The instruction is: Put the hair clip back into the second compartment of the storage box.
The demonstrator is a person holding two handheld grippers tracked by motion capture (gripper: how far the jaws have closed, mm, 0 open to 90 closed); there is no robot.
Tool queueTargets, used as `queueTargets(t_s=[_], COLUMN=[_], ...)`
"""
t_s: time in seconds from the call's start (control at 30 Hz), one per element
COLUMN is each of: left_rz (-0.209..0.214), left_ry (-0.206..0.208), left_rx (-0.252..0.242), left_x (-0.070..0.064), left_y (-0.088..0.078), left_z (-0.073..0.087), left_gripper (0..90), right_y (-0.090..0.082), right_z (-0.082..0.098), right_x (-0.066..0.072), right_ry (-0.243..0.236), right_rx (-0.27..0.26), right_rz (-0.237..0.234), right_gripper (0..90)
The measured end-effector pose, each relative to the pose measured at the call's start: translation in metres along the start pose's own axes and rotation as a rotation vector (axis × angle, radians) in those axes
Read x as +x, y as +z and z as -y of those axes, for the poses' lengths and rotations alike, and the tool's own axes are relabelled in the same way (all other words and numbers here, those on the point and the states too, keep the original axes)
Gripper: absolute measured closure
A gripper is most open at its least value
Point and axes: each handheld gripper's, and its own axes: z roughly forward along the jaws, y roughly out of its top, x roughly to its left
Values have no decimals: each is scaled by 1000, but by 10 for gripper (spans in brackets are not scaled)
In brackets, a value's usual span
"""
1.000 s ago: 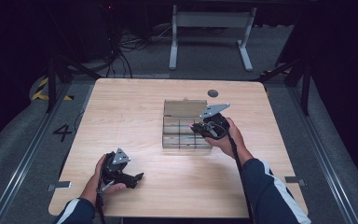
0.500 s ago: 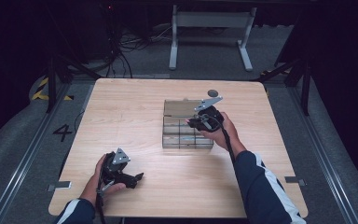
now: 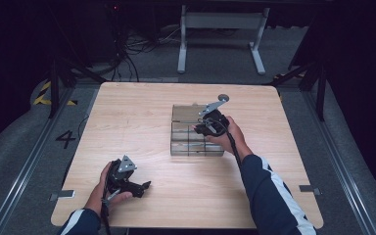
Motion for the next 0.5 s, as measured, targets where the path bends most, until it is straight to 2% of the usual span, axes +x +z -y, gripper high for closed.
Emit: queueTargets(t_s=[0.33,0.5], left_rz=[-1,-2], left_ry=[-1,-1], left_rx=[-4,-3], left_x=[0,0], left_y=[0,0], left_z=[0,0], left_gripper=[3,4], right_y=[17,22], right_z=[-1,0], right_x=[-2,-5], right_ry=[12,13], right_rx=[38,64], right_rz=[-18,-12], right_gripper=[834,834])
